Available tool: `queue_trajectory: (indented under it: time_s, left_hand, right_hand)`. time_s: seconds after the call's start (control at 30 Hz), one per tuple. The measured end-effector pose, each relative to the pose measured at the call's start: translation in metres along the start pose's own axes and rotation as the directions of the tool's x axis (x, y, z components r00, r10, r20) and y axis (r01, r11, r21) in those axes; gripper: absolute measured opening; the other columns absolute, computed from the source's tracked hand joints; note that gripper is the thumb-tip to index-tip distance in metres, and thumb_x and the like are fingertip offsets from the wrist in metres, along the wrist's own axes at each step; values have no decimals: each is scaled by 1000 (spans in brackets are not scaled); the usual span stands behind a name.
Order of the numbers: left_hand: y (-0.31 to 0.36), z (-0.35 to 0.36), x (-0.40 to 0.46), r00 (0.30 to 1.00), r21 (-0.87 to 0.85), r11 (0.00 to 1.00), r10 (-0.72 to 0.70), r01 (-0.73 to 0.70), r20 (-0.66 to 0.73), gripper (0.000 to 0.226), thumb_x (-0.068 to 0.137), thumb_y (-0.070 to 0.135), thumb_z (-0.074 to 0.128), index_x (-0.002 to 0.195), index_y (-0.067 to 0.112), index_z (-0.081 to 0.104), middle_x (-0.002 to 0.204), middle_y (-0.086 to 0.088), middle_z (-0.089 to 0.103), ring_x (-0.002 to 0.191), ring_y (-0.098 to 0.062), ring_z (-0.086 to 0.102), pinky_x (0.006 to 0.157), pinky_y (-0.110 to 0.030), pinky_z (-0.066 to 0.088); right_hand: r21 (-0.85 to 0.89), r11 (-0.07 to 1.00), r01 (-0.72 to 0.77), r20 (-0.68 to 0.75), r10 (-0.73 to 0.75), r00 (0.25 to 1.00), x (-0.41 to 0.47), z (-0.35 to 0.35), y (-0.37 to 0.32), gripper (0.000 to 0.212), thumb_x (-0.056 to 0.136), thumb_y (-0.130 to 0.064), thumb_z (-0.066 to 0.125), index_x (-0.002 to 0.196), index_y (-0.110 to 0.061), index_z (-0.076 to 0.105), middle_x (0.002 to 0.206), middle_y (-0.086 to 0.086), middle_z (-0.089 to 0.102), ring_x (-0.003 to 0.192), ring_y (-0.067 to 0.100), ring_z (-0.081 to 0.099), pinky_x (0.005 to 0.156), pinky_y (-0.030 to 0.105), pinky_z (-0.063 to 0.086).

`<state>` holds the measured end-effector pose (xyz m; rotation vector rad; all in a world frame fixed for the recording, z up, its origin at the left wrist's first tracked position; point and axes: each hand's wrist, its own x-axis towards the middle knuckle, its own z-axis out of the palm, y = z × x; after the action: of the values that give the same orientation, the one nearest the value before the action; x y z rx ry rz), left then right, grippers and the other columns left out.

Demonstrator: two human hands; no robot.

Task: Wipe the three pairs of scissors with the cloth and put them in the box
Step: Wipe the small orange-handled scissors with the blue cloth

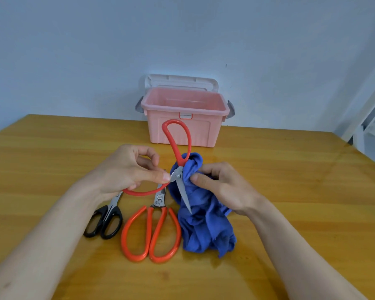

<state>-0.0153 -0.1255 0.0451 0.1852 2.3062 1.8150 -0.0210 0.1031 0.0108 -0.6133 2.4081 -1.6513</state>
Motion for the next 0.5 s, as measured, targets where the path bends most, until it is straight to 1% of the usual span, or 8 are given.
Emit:
queue_trajectory:
  time_s: [0.07, 0.13, 0.2, 0.27, 0.3, 0.37, 0.43, 0.5]
  left_hand:
    - [-1, 0, 0, 1000, -3, 1000, 0, 1, 15, 34, 54, 19, 90, 62, 22, 57, 79, -24, 67, 36, -7, 25, 35, -17, 20]
    - [-2, 2, 1, 1000, -13, 1000, 7, -7, 20, 38, 54, 17, 93, 65, 20, 56, 71, -19, 61, 36, -8, 25, 36, -18, 18]
    - [-3, 4, 1, 1000, -15, 1000, 17, -17, 16, 39, 54, 19, 93, 65, 19, 55, 70, -13, 56, 38, -9, 24, 38, -19, 16]
    - [-2, 5, 1, 999, -17, 1000, 26, -26, 18, 37, 53, 24, 90, 64, 19, 55, 70, -11, 56, 38, -10, 23, 38, -18, 17]
    - [-1, 5, 0, 999, -27, 999, 27, -26, 19, 37, 54, 23, 90, 65, 18, 54, 69, -11, 57, 37, -9, 23, 38, -17, 17]
    - [0, 3, 0, 1000, -50, 998, 24, -24, 8, 38, 55, 20, 88, 67, 16, 52, 66, -7, 62, 35, -7, 24, 36, -16, 20]
    - [2, 0, 0, 1000, -66, 998, 23, -23, 3, 42, 52, 21, 90, 67, 16, 51, 63, -4, 63, 35, -7, 25, 35, -16, 20]
    - [2, -3, 0, 1000, -76, 997, 17, -16, 10, 45, 49, 22, 94, 67, 17, 52, 68, -9, 66, 34, -7, 24, 36, -15, 20]
  right_hand:
    - [16, 1000, 1, 11, -1, 1000, -3, 0, 1, 17, 95, -19, 63, 94, -6, 74, 86, 16, 73, 76, 24, 68, 69, 39, 50]
    - [23, 999, 29, -46, -28, 999, -4, 1, 1, 9, 92, -14, 68, 91, -9, 76, 81, 7, 75, 72, 17, 69, 65, 31, 52]
    - [45, 998, 48, -119, -42, 992, -4, 6, -3, 8, 88, -16, 72, 85, -9, 76, 72, 1, 73, 66, 12, 67, 60, 24, 50]
    - [15, 998, 67, -177, -63, 982, -2, 11, -4, 26, 91, -19, 70, 71, -3, 69, 57, 3, 59, 53, 14, 54, 51, 24, 41]
    - [2, 998, 69, -201, -67, 977, -1, 13, -5, 38, 94, -21, 66, 62, 0, 59, 53, 5, 47, 49, 16, 43, 48, 27, 33]
    - [26, 996, 80, -221, -72, 973, 2, 13, -7, 50, 98, -22, 58, 53, -8, 43, 53, 3, 32, 49, 15, 29, 48, 29, 23]
    - [57, 993, 105, -170, -94, 981, 3, 7, -6, 48, 100, -22, 56, 54, -9, 47, 55, 7, 34, 53, 15, 33, 52, 29, 27]
    - [95, 990, 99, -74, -92, 993, -1, 2, -5, 39, 98, -23, 57, 72, 6, 58, 64, 19, 48, 61, 26, 45, 59, 39, 37]
